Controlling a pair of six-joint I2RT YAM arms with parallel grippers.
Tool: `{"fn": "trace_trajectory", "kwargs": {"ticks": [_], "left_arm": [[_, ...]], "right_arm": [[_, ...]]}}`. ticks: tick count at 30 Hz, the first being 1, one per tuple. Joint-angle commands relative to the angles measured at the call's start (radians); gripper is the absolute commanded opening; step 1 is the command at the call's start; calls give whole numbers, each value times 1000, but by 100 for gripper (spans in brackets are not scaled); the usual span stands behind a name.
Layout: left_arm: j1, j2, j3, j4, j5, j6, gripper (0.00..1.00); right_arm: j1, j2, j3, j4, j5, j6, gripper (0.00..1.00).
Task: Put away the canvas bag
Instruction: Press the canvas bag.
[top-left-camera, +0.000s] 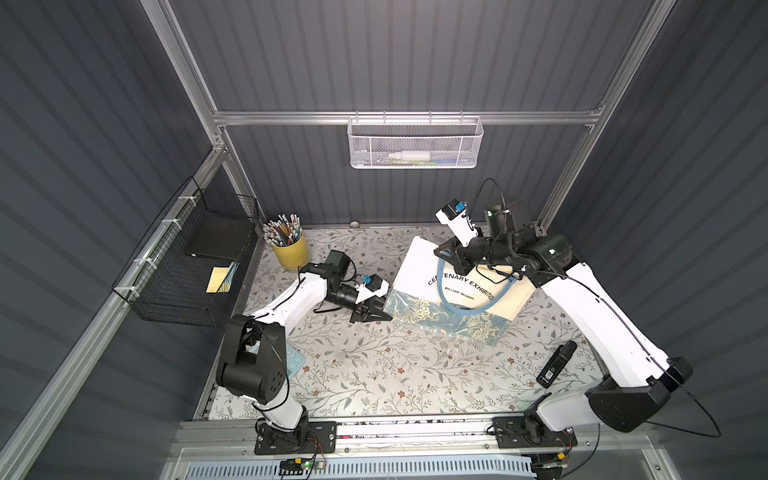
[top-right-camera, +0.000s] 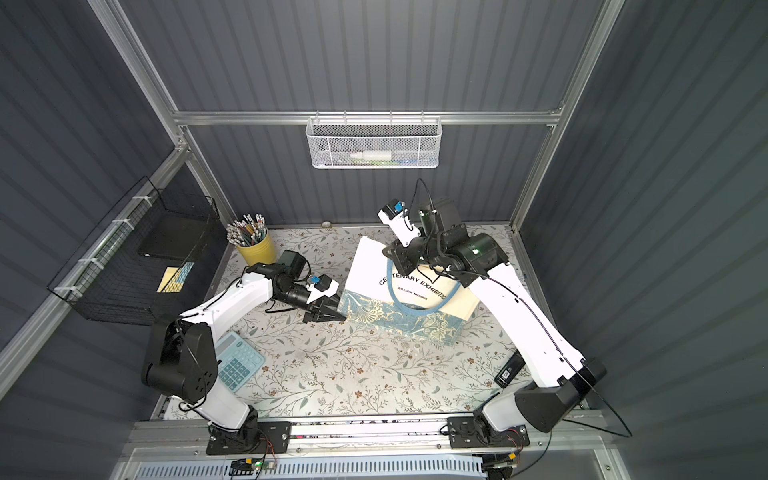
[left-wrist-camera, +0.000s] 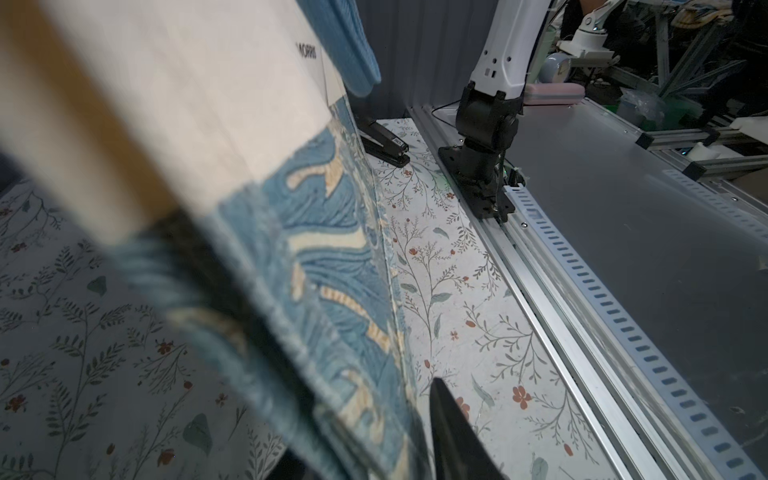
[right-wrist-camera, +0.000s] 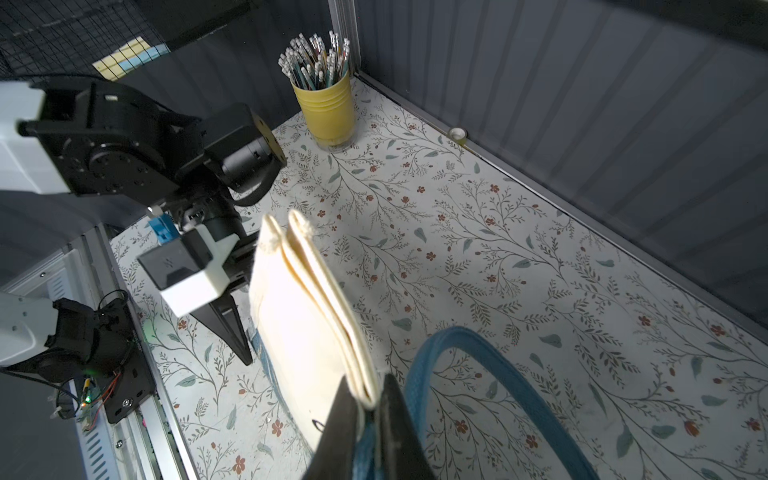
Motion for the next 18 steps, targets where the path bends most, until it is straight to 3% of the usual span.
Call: {"fn": "trace_trajectory", "kwargs": {"ticks": [1, 4, 6, 10, 12, 13, 18], "left_arm": [[-22, -58, -58, 200, -142, -232, 36], [-35, -86, -96, 349, -181, -352, 38], [-43, -89, -103, 405, -199, -402, 33], [-52, -74, -84, 424, -186, -424, 30], [-53, -71, -73, 415, -162, -413, 6], [-53, -68, -66, 403, -140, -402, 0], [-53, -61, -40, 322, -66, -319, 0]], "right_arm": [[-15, -28, 66, 162, -73, 54, 0], [-14, -32, 55, 165, -108, 68, 0], [-13, -36, 47, 163, -121, 69, 0], [-13, -39, 30, 140, -137, 61, 0], [-14, -43, 13, 135, -146, 58, 0], [-14, -47, 2, 136, -149, 58, 0], [-13, -65, -35, 144, -141, 53, 0]]}}
